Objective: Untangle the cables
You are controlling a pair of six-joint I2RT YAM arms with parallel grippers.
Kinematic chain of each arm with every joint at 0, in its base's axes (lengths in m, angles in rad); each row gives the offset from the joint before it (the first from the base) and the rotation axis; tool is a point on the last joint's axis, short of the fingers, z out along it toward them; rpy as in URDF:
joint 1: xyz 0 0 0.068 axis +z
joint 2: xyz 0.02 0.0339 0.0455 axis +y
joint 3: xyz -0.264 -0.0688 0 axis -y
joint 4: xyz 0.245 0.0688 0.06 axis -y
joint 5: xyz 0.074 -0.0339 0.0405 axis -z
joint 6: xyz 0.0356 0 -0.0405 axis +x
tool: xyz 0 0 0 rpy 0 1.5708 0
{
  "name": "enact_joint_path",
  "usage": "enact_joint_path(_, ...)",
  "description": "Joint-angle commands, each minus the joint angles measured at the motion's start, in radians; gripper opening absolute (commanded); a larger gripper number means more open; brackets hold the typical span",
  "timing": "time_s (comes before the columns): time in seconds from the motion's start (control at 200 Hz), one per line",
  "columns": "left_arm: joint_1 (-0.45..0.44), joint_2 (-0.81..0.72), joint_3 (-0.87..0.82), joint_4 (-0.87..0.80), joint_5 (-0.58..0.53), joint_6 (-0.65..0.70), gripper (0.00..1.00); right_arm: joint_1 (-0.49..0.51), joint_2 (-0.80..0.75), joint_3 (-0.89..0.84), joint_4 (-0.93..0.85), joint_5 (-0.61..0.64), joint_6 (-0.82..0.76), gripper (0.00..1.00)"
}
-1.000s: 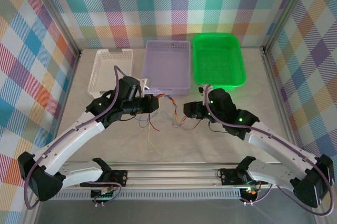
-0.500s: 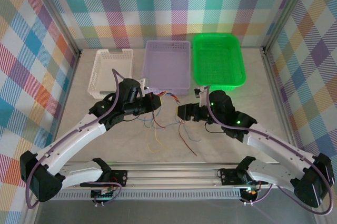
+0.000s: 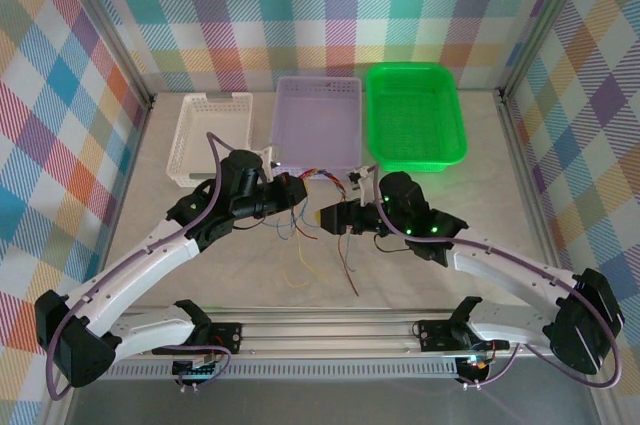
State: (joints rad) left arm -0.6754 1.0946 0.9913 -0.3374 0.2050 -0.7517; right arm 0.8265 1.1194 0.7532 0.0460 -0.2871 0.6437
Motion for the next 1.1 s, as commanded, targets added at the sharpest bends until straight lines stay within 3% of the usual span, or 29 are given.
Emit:
enact_joint_path(0.0, 0.007, -0.009, -0.006, 0.045, 0.008, -0.017, 0.0, 0.011, 0.003, 0.012, 0.064, -0.023, 0.002, 0.68)
enact_joint_path(0.555, 0.007, -0.019, -0.009, 0.038, -0.003, -0.02, 0.0, 0.063, 0.054, 0.014, 0.131, -0.016, -0.007, 0.63)
enact_joint_path(1.095, 0.007, -0.077, -0.068, 0.148, 0.032, -0.167, 0.0, 0.17, 0.194, 0.022, 0.205, 0.289, -0.131, 0.6)
